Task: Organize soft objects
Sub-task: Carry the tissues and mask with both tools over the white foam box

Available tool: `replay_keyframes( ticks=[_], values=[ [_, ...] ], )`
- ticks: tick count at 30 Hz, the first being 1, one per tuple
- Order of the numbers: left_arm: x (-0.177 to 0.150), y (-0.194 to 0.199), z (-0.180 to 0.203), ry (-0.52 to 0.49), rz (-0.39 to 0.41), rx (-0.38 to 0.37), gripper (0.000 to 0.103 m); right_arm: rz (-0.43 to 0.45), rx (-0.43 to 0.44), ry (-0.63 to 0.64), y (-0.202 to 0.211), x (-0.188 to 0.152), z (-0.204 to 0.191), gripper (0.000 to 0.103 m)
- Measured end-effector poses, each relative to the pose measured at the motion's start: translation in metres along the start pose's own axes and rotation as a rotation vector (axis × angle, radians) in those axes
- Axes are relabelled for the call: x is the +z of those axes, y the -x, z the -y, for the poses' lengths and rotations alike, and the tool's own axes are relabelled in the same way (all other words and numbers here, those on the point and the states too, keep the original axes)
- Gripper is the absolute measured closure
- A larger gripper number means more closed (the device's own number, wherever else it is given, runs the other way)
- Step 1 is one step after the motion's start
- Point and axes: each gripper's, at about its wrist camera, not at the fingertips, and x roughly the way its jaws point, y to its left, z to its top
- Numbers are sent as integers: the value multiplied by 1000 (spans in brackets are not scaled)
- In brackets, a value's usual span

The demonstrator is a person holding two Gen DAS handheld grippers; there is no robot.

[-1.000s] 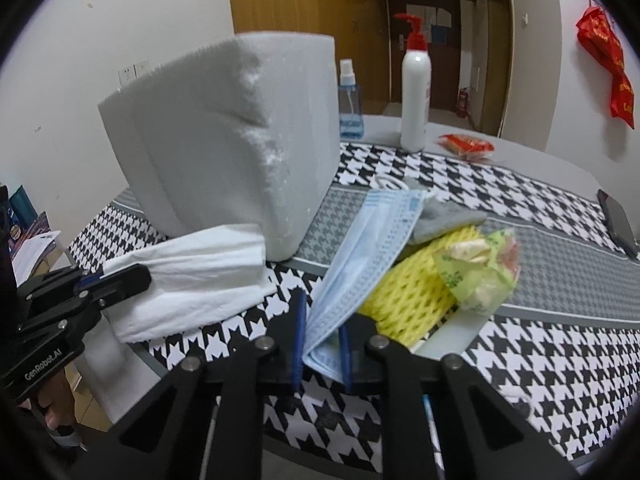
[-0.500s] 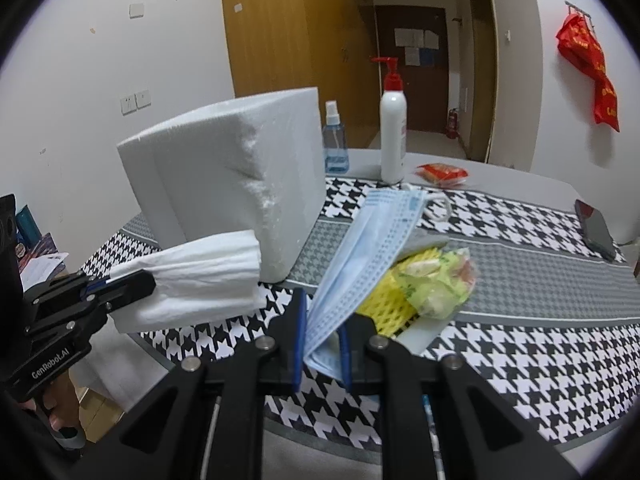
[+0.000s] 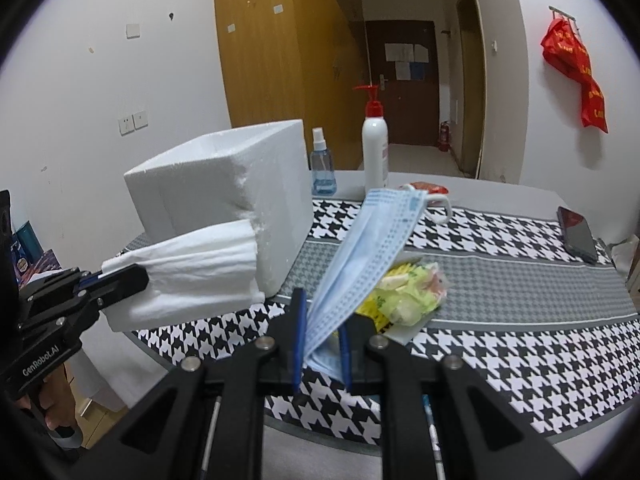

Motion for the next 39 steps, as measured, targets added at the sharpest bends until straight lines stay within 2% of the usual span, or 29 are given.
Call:
replay_keyframes(
  ticks=[14,26,39],
  values=[
    [20,7,4,-43,61,-9,97,78,-12,1,26,15,1,85],
    [32,20,7,-73,98,47,97,126,5,22,38,29,-10,85],
    [45,33,-7,-51,120,121,97,172,19,62,46,41,-22,85]
  ],
)
